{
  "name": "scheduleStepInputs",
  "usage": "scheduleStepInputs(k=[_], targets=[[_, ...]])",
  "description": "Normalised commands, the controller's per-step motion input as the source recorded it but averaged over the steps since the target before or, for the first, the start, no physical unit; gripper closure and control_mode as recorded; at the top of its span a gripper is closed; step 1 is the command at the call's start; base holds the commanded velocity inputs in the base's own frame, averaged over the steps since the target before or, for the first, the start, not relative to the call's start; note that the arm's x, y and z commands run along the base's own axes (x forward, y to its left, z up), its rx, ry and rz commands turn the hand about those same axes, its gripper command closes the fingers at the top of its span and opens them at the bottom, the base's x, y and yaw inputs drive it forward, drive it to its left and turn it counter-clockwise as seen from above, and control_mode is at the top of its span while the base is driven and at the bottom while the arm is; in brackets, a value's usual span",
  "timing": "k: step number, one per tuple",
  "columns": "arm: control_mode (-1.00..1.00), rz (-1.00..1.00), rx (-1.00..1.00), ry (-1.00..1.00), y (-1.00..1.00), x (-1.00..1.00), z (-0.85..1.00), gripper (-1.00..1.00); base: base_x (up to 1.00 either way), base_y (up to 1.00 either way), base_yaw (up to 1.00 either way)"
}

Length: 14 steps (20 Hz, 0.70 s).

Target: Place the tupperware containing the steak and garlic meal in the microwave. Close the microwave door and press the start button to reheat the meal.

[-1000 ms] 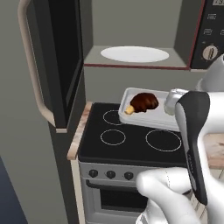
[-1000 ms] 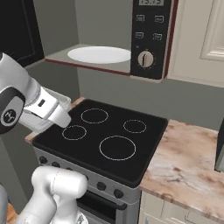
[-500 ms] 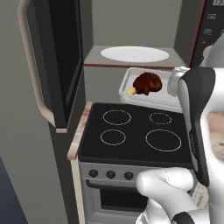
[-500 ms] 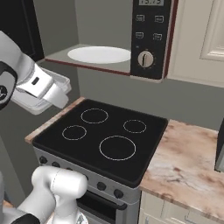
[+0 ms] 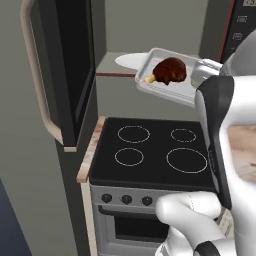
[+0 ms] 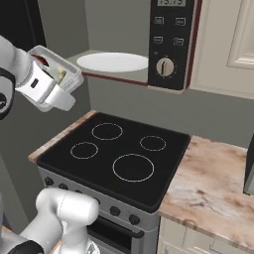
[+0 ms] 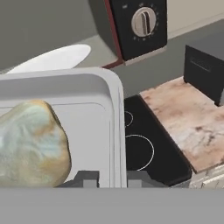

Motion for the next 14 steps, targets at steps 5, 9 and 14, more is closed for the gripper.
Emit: scheduleStepInputs(k=[5, 9, 14], targets=[[-1.0, -0.02, 0.0, -0.12, -0.14, 0.59, 0.21, 1.0, 0.0, 0.0, 0.0], [-1.0, -0.05, 0.0, 0.0, -0.28, 0.54, 0.3, 1.0, 0.0, 0.0, 0.0], [-1.0, -0.02, 0.0, 0.05, -0.04, 0.5, 0.08, 1.0, 0.0, 0.0, 0.0]])
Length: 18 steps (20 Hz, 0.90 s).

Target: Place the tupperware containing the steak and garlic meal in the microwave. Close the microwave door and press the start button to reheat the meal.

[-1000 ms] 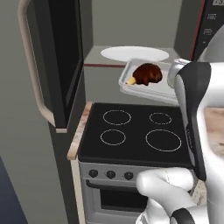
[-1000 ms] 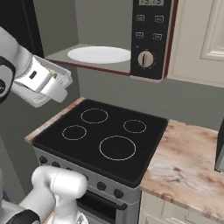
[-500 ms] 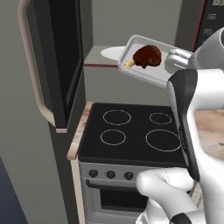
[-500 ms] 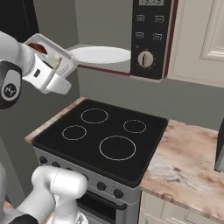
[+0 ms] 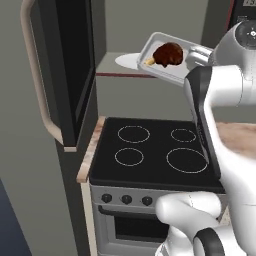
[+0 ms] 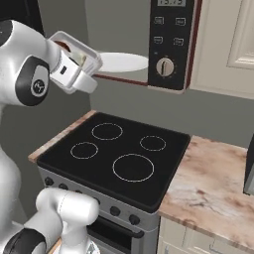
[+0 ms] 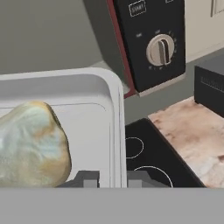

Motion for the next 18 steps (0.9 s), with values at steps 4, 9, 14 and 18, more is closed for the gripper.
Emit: scheduleStepInputs(k=[4, 9, 14, 18], targets=[[-1.0, -0.03, 0.0, 0.02, 0.0, 0.52, 0.0, 1.0, 0.0, 0.0, 0.0], [-1.0, -0.04, 0.0, 0.0, 0.0, 0.67, 0.0, 1.0, 0.0, 0.0, 0.0], [-1.0, -0.06, 0.0, 0.0, 0.0, 0.74, 0.0, 1.0, 0.0, 0.0, 0.0], [-1.0, -0.05, 0.0, 0.04, -0.05, 0.78, 0.0, 1.0, 0.0, 0.0, 0.0]])
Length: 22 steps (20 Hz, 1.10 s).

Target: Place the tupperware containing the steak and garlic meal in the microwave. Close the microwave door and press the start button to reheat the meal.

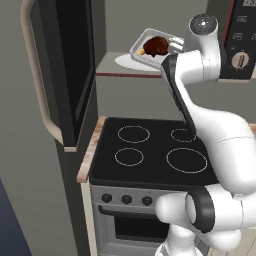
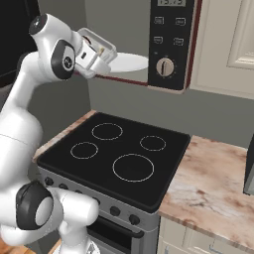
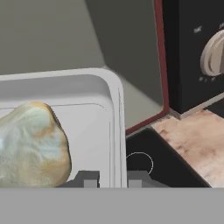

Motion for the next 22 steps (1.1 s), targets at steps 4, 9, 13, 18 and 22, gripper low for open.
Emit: scheduleStepInputs(k=[4, 9, 13, 18, 22], targets=[[-1.0, -0.05, 0.0, 0.09, -0.02, 0.74, 0.0, 1.0, 0.0, 0.0, 0.0], [-1.0, -0.09, 0.0, 0.19, -0.05, 0.79, 0.0, 1.0, 0.0, 0.0, 0.0], [-1.0, -0.08, 0.0, 0.11, -0.08, 0.73, 0.0, 1.0, 0.0, 0.0, 0.0], [-1.0, -0.09, 0.0, 0.01, -0.06, 0.65, -0.13, 1.0, 0.0, 0.0, 0.0], [-1.0, -0.12, 0.0, -0.01, 0.0, 0.57, -0.32, -1.0, 0.0, 0.0, 0.0]])
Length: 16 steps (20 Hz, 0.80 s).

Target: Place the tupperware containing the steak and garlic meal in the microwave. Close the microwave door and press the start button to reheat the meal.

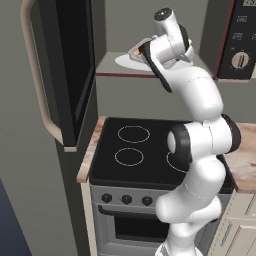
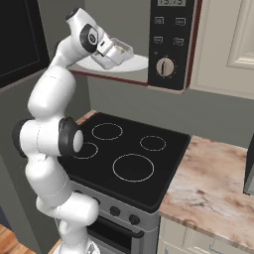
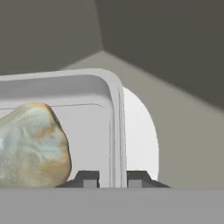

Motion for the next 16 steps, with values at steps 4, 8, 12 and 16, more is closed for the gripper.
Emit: scheduleStepInputs(k=[4, 8, 12, 16], targets=[[-1.0, -0.11, 0.0, -0.1, 0.0, 0.34, -0.39, -1.0, 0.0, 0.0, 0.0], [-1.0, -0.07, 0.0, -0.22, 0.0, 0.03, -0.12, -1.0, 0.0, 0.0, 0.0], [-1.0, 0.0, 0.0, -0.31, 0.0, -0.6, 0.04, -1.0, 0.0, 0.0, 0.0], [-1.0, 0.0, 0.0, -0.22, 0.0, -0.92, 0.3, -1.0, 0.0, 0.0, 0.0]])
